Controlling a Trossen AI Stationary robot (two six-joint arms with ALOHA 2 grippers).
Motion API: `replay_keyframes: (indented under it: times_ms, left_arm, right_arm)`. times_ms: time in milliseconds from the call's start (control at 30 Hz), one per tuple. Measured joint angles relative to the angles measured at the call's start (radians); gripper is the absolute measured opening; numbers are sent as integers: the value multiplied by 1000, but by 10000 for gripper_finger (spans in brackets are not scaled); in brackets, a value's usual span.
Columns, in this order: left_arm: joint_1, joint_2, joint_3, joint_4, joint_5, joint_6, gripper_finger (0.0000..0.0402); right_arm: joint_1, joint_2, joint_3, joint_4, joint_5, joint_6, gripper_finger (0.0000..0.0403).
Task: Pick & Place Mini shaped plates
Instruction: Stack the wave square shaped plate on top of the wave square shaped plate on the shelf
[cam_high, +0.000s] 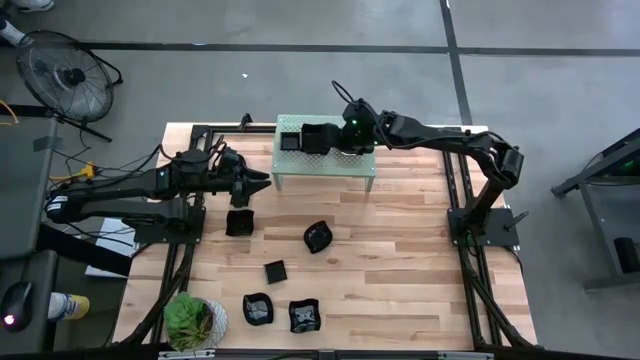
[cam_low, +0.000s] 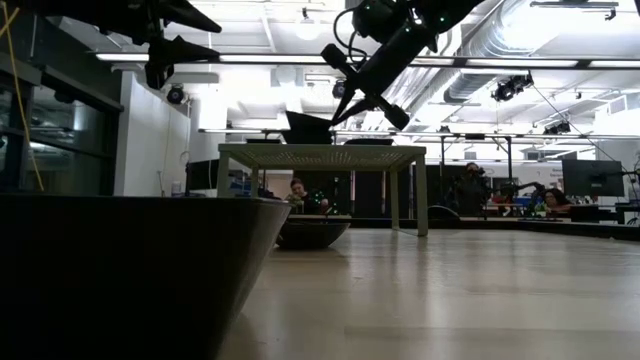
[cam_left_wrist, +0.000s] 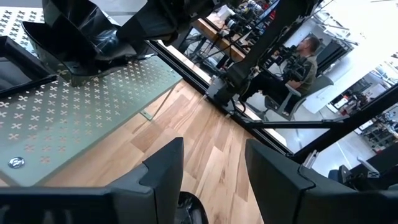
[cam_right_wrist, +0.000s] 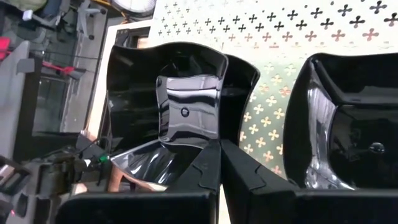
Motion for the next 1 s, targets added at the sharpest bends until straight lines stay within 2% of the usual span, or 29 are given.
replay_keyframes:
  times_ms: [1000]
  left_arm:
    - [0, 0, 0, 0, 3, 0, 169]
  right_arm:
    - [0, -1, 0, -3, 4, -34, 1]
